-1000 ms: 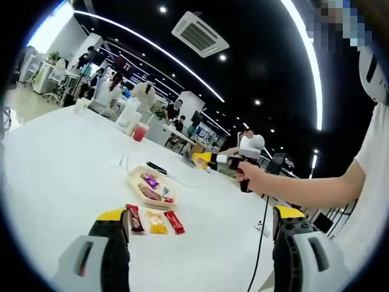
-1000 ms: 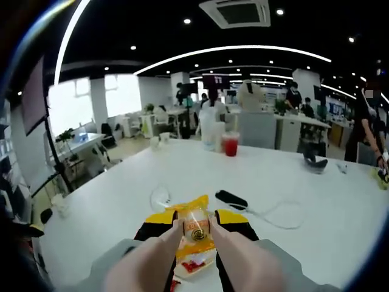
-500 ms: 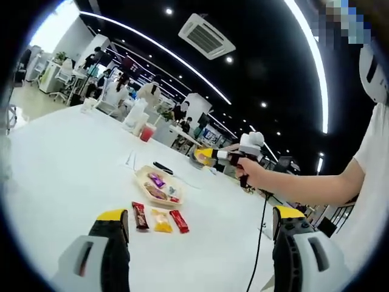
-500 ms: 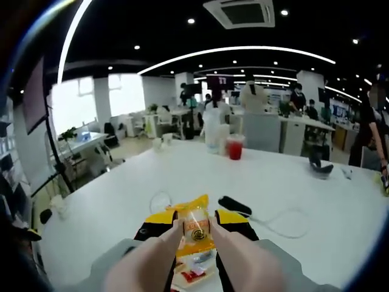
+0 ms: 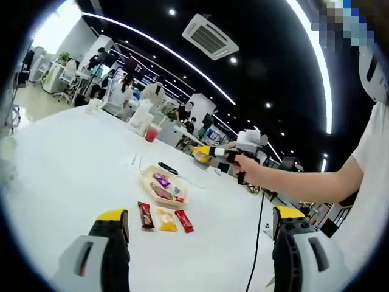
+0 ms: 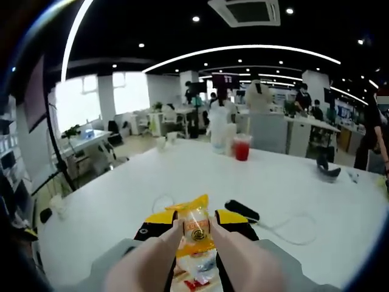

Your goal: Place the target food into the container with the food tongs after gripping and lifting it, then release it inside without dropping or visibly crushing the food.

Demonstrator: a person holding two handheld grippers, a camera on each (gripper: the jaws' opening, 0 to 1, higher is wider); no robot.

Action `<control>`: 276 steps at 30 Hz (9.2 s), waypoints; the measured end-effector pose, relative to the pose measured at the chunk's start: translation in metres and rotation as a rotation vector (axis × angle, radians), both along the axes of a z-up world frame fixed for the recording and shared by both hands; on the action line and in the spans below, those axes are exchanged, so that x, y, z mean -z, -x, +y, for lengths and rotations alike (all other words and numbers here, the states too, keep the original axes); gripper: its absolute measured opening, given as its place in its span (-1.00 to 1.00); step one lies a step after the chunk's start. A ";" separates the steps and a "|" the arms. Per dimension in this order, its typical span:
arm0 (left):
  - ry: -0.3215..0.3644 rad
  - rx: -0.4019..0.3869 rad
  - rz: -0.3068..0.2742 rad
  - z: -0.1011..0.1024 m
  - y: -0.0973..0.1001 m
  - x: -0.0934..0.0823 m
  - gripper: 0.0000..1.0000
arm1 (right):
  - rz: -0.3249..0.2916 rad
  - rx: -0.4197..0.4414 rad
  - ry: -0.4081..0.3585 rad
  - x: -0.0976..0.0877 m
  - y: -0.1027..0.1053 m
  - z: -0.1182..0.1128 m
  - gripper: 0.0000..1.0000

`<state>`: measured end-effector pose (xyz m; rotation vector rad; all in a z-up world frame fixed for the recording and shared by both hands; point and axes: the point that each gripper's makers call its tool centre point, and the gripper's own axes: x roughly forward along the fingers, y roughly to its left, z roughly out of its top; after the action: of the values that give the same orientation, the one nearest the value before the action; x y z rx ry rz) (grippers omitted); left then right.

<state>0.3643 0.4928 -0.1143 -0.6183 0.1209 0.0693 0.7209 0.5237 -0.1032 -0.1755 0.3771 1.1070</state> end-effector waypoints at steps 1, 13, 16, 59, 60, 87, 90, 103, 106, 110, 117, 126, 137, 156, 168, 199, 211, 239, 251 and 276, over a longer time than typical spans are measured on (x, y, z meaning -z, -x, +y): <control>-0.002 0.001 0.006 0.000 0.001 0.000 0.98 | 0.000 -0.004 0.001 0.000 0.000 0.002 -0.54; -0.035 -0.036 0.040 0.009 0.014 0.002 0.98 | -0.011 -0.039 -0.016 -0.006 0.001 0.033 -0.54; -0.038 -0.049 0.040 0.011 0.016 0.002 0.98 | -0.006 -0.046 -0.024 -0.007 0.003 0.040 -0.54; -0.048 -0.084 0.045 0.015 0.024 0.001 0.98 | 0.036 -0.065 -0.049 -0.008 0.011 0.054 -0.46; -0.050 -0.083 0.045 0.015 0.024 0.001 0.98 | 0.035 -0.065 -0.047 -0.008 0.011 0.053 -0.46; -0.067 -0.016 0.034 0.008 -0.010 -0.006 0.98 | 0.081 -0.059 -0.017 0.010 0.022 0.015 -0.45; -0.082 -0.006 0.030 0.007 -0.011 -0.011 0.98 | 0.095 -0.054 -0.018 0.012 0.023 0.013 -0.45; -0.093 0.035 0.036 0.002 -0.018 -0.012 0.98 | 0.130 -0.029 -0.021 0.022 0.031 -0.006 -0.44; -0.101 0.037 0.041 0.001 -0.019 -0.012 0.98 | 0.151 -0.011 -0.027 0.028 0.033 -0.011 -0.44; -0.113 0.037 0.034 0.000 -0.020 -0.018 0.98 | 0.187 0.013 -0.031 0.031 0.039 -0.021 -0.44; -0.142 0.050 0.032 -0.005 -0.026 -0.025 0.98 | 0.200 0.014 -0.033 0.033 0.047 -0.034 -0.43; -0.188 0.052 0.048 -0.008 -0.024 -0.032 0.98 | 0.254 0.016 -0.074 0.041 0.059 -0.043 -0.44; -0.214 0.045 0.089 -0.015 -0.033 -0.031 0.98 | 0.293 0.008 -0.078 0.066 0.070 -0.058 -0.44; -0.208 0.162 0.007 0.003 -0.062 -0.030 0.98 | 0.205 0.100 -0.007 0.059 0.077 -0.081 -0.45; -0.204 0.264 -0.017 0.008 -0.070 -0.019 0.98 | 0.202 0.185 0.021 0.069 0.088 -0.098 -0.45; -0.214 0.305 0.075 0.013 -0.087 0.033 0.98 | 0.289 0.245 0.072 0.123 0.141 -0.121 -0.45; -0.216 0.317 0.063 0.010 -0.085 0.037 0.98 | 0.286 0.241 0.087 0.134 0.138 -0.124 -0.45; -0.196 0.372 0.082 -0.004 -0.086 0.053 0.98 | 0.255 0.188 0.174 0.164 0.154 -0.111 -0.44; -0.177 0.374 0.098 -0.002 -0.091 0.057 0.98 | 0.242 0.169 0.179 0.173 0.148 -0.098 -0.44; -0.186 0.394 0.126 -0.009 -0.097 0.065 0.98 | 0.212 0.223 0.192 0.178 0.135 -0.095 -0.44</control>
<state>0.4608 0.4838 -0.1792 -0.3956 0.3519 -0.2602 0.5861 0.4287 -0.2810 -0.1813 0.6770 0.8709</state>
